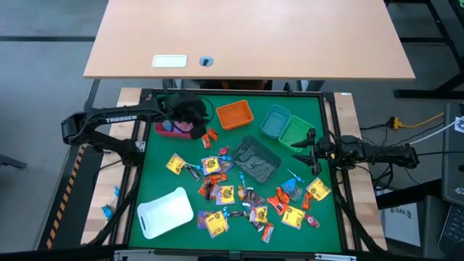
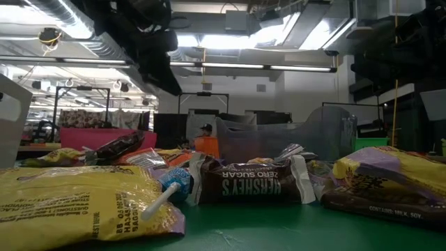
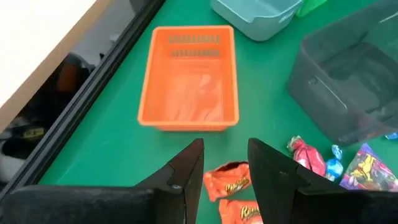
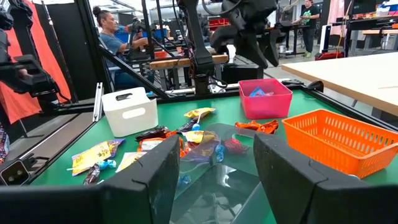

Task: Sort candy
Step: Put the orange chocolate into the orange bin

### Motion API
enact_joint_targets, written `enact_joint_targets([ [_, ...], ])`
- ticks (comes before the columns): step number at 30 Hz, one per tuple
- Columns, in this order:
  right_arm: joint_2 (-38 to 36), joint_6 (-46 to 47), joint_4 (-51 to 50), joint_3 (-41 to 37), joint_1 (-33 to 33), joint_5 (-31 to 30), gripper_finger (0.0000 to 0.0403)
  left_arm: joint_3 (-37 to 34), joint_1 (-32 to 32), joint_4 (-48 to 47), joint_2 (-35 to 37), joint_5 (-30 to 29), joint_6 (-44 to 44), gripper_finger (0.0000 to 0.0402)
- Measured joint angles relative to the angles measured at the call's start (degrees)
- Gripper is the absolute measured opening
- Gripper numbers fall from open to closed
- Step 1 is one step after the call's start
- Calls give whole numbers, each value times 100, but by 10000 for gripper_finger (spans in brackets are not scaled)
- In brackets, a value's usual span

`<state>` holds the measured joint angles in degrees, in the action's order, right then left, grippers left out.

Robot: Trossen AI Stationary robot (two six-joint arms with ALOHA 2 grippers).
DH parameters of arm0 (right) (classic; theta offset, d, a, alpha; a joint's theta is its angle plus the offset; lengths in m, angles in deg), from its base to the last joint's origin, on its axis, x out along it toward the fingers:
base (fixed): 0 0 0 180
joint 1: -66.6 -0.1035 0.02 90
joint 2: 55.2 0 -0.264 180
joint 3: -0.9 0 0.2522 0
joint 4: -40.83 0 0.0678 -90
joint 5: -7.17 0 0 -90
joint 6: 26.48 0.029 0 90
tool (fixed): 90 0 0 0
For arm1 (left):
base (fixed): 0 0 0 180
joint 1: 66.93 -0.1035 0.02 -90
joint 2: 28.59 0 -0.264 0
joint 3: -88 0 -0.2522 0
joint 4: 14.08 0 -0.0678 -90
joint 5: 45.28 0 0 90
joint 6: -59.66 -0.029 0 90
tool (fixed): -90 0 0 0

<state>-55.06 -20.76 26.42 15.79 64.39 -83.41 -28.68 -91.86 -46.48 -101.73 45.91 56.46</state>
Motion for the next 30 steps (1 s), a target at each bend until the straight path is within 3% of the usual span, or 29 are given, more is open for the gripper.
enact_joint_targets([
  [7, 2, 1, 4, -1, 0, 0, 205, 0, 323, 270, -868, -5, -216, 114],
  [19, 2, 1, 7, -1, 0, 0, 205, 0, 674, 263, -1695, -81, -2403, 114],
  [30, 2, 2, 9, -2, 0, 2, 205, -4, 728, 403, -2285, -368, -2588, 114],
])
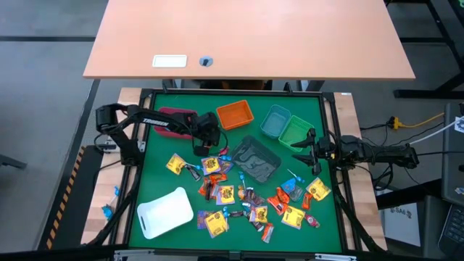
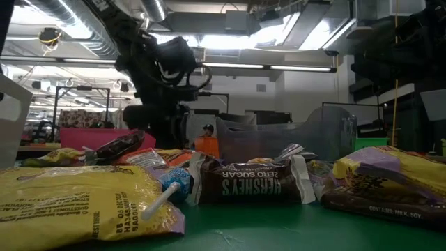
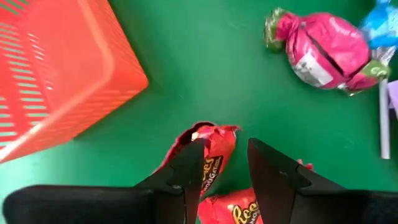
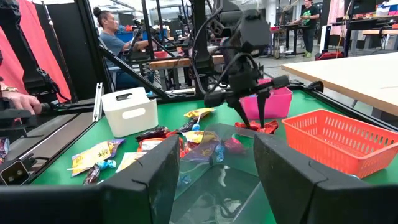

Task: Sort candy
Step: Put the orange chocolate into the orange bin

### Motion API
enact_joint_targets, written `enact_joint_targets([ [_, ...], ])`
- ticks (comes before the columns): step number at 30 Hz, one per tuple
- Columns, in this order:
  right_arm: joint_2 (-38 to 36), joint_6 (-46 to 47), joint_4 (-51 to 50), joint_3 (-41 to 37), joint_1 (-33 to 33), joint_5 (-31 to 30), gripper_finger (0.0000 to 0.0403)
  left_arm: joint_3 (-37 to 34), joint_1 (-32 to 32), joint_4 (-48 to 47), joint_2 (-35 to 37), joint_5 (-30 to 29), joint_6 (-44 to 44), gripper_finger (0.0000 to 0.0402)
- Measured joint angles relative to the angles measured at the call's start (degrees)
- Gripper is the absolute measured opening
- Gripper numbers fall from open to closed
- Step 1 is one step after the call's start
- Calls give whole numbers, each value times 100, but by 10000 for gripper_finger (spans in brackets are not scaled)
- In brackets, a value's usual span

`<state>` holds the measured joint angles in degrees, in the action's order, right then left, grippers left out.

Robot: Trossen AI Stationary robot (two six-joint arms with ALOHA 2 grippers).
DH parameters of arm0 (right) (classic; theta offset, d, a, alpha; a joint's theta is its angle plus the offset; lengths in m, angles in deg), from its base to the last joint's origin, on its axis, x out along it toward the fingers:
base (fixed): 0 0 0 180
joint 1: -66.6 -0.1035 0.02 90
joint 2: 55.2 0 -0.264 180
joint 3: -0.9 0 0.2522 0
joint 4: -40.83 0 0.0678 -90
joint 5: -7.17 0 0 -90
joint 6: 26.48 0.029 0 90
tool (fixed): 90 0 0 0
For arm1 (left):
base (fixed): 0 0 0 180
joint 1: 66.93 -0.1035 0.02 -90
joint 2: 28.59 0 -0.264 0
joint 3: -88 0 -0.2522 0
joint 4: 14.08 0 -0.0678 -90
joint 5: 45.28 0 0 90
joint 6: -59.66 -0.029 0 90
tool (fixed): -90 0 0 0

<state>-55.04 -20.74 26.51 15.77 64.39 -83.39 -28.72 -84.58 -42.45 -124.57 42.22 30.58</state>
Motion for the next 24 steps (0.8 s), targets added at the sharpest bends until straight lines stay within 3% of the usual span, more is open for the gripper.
enact_joint_targets([
  [13, 0, -2, 0, 0, 0, 0, 205, 0, -7, 264, -273, -315, -4, 112],
  [24, 0, -2, 2, 0, 0, 2, 205, 0, -7, 268, -273, -325, 95, 30],
])
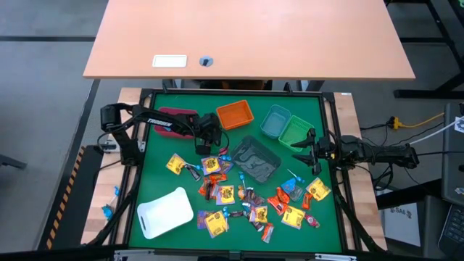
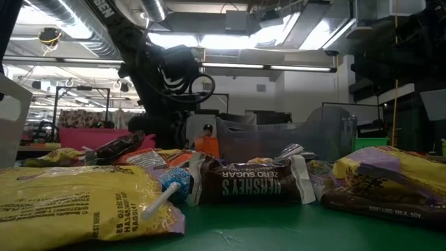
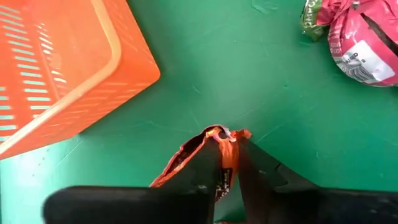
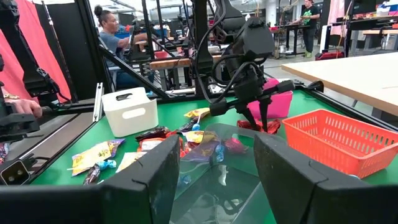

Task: Sort candy
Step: Put the orange chocolate into the orange bin

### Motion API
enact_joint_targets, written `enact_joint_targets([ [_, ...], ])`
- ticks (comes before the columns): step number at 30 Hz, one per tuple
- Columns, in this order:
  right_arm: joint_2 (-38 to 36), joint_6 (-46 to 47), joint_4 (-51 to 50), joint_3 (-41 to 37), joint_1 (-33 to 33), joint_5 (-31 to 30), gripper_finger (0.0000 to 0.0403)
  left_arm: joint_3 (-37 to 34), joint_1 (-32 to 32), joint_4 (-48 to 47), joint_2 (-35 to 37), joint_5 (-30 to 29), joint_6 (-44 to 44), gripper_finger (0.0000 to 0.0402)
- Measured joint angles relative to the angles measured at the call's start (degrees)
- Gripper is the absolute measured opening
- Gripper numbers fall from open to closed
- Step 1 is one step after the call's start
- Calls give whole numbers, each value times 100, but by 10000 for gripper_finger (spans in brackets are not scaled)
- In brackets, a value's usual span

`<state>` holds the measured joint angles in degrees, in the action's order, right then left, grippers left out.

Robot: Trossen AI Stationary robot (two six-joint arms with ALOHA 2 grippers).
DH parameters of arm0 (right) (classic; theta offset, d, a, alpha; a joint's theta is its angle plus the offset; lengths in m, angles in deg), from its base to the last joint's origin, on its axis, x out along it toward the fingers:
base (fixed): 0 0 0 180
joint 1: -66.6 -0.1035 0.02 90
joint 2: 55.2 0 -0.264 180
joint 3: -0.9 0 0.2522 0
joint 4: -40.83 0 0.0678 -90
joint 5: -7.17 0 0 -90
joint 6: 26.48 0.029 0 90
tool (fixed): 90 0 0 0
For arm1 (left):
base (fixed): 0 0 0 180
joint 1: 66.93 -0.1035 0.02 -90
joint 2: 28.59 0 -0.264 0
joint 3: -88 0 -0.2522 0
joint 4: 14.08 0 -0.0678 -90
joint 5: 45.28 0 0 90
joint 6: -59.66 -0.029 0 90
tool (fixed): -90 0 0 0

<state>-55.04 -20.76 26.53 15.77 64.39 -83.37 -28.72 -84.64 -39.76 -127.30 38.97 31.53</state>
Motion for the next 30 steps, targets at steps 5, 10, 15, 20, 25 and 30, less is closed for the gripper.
enact_joint_targets([
  [5, 0, 0, 24, -2, 0, 0, 205, 0, 0, 0, 9, 11, 358, 15],
  [10, 0, 2, 31, -4, 0, 0, 205, 116, 17, -165, 9, 48, 585, 14],
  [15, 0, 2, 37, -4, 0, 0, 205, 564, 106, -606, 9, 140, 712, 13],
  [20, -1, 2, 45, -4, 0, 0, 205, 1160, 261, -1166, 9, 145, 721, 13],
  [25, -2, 2, 61, -4, 0, 2, 205, 1666, 373, -1281, 9, 144, 718, 13],
  [30, -1, 195, 96, -4, 0, 5, 205, 2042, 360, -1142, 9, 1, 706, 13],
])
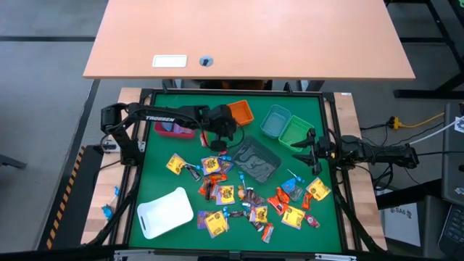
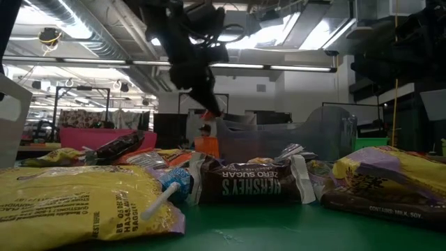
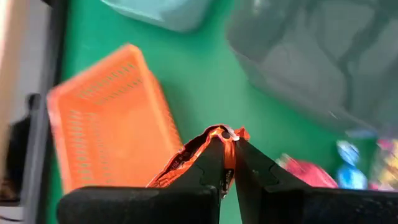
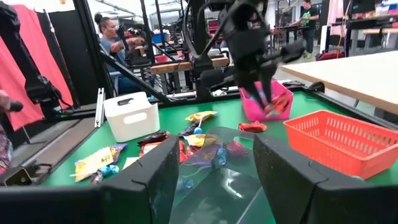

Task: Sort candy
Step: Put the orange chocolate into the orange bin, then put the blue lollipop into the blue bin

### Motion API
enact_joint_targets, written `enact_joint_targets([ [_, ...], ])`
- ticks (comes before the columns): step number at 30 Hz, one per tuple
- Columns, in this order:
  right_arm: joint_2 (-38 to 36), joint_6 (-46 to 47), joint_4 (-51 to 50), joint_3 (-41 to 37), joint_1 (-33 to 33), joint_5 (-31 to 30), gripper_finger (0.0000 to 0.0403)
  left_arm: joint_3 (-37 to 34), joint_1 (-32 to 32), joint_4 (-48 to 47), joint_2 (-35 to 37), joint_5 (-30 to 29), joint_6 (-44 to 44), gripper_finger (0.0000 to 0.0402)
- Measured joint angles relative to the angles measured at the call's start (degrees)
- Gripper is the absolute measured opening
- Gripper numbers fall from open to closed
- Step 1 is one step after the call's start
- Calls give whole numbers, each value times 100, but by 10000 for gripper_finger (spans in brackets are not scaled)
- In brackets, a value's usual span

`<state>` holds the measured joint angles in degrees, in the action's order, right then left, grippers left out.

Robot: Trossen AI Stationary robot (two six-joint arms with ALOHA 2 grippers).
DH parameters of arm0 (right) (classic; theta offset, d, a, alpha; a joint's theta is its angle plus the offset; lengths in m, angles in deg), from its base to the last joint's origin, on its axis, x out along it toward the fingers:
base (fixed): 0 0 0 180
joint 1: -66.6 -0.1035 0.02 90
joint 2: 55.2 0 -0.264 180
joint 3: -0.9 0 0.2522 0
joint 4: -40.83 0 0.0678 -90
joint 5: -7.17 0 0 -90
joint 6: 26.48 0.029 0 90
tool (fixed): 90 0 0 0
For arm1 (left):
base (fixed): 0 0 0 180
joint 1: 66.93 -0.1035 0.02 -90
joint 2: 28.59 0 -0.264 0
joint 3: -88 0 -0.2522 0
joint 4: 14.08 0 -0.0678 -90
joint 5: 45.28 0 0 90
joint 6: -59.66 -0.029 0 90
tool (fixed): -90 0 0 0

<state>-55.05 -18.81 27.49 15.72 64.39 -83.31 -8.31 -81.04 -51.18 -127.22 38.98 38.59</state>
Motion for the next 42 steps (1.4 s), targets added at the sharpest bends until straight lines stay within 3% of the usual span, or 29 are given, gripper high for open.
enact_joint_targets([
  [8, 1, 475, 13, 0, 0, -1, 205, 115, -292, 686, 2, -119, 6, 13],
  [22, -1, 753, 649, 0, 0, 1, 205, 106, -629, 828, 2, -138, 15, 15],
  [34, 21, 705, 660, 162, 0, -1, 205, 102, -640, 1144, 4, -430, 15, 107],
  [42, 515, 542, -225, 1158, 0, -403, 205, 102, -640, 1142, 4, -428, 2, 116],
])
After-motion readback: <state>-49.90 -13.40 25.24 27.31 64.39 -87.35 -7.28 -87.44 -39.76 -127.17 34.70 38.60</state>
